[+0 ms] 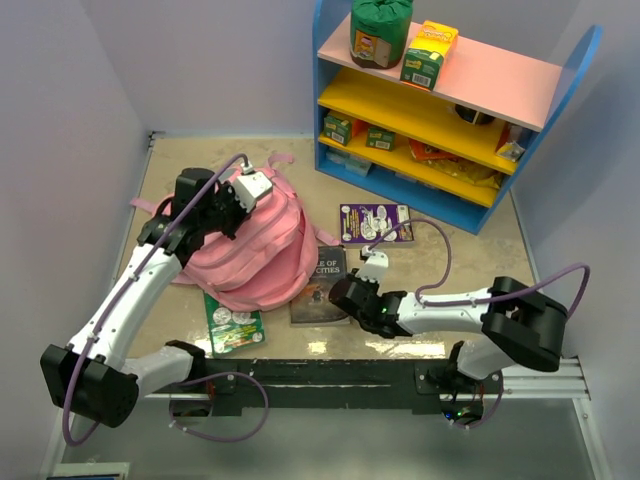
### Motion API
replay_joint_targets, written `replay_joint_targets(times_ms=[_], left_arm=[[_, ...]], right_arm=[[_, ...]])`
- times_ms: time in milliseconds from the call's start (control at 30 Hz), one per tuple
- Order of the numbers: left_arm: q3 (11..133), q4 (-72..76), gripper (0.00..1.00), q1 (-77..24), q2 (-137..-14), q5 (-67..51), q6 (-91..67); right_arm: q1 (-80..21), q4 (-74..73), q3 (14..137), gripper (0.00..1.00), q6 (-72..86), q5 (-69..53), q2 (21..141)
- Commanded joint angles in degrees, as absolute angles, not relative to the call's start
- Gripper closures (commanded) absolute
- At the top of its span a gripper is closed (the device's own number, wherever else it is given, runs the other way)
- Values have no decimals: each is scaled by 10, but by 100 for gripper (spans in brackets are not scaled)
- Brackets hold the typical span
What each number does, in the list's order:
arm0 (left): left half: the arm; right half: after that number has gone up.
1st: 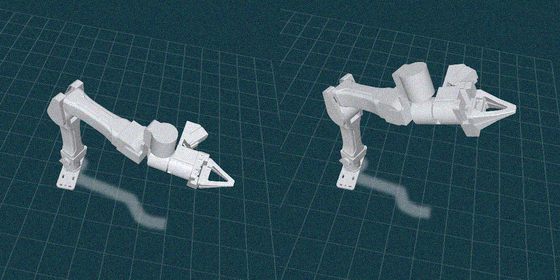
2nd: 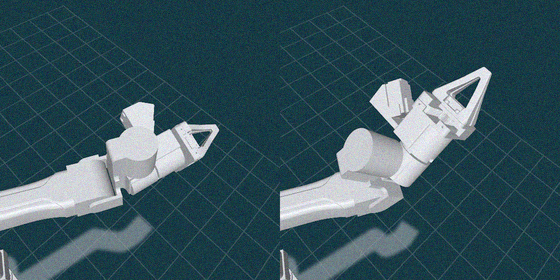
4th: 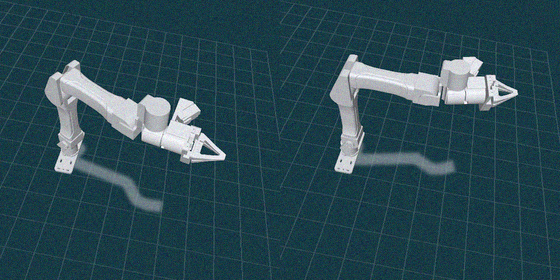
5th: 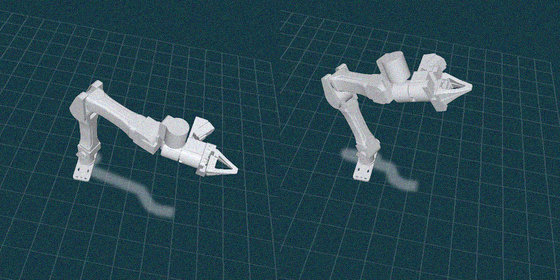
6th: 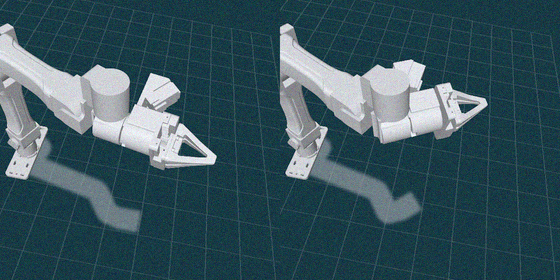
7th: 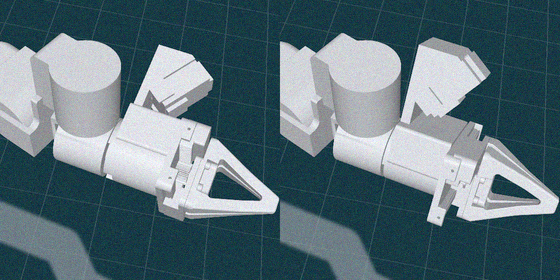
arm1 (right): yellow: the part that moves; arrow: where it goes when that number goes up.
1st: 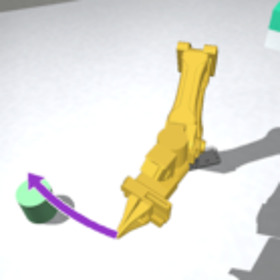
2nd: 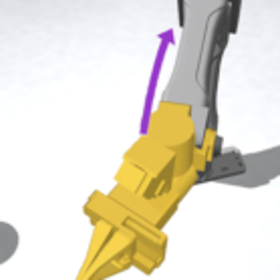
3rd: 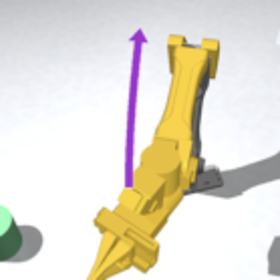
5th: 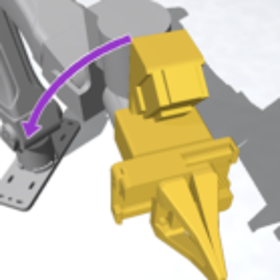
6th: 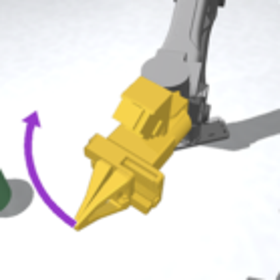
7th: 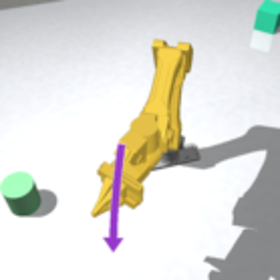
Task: Pack the student bag
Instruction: Pick up the book from the center of the board.
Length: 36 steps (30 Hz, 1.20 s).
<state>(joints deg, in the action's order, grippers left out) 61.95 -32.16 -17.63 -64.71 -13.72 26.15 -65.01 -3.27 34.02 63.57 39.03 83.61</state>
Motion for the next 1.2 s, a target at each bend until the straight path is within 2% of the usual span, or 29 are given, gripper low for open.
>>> replay_joint_targets(times_ms=[0, 167, 300, 533, 833, 1167], left_arm=[[607, -249, 100, -167, -630, -119, 265], [591, -230, 100, -167, -628, -111, 264], [587, -212, 100, -163, -628, -93, 254], [585, -198, 100, -157, -631, -105, 229], [582, -195, 100, -150, -621, -109, 227], [570, -192, 100, -147, -603, -117, 221]], right_arm=[[-650, -61, 278, 100, 648, 323, 862], [-649, -64, 247, 100, 653, 338, 722], [-650, -93, 250, 100, 643, 349, 558], [-649, -133, 315, 100, 610, 344, 469], [-649, -153, 437, 100, 544, 362, 470], [-642, -112, 591, 100, 453, 355, 590]])
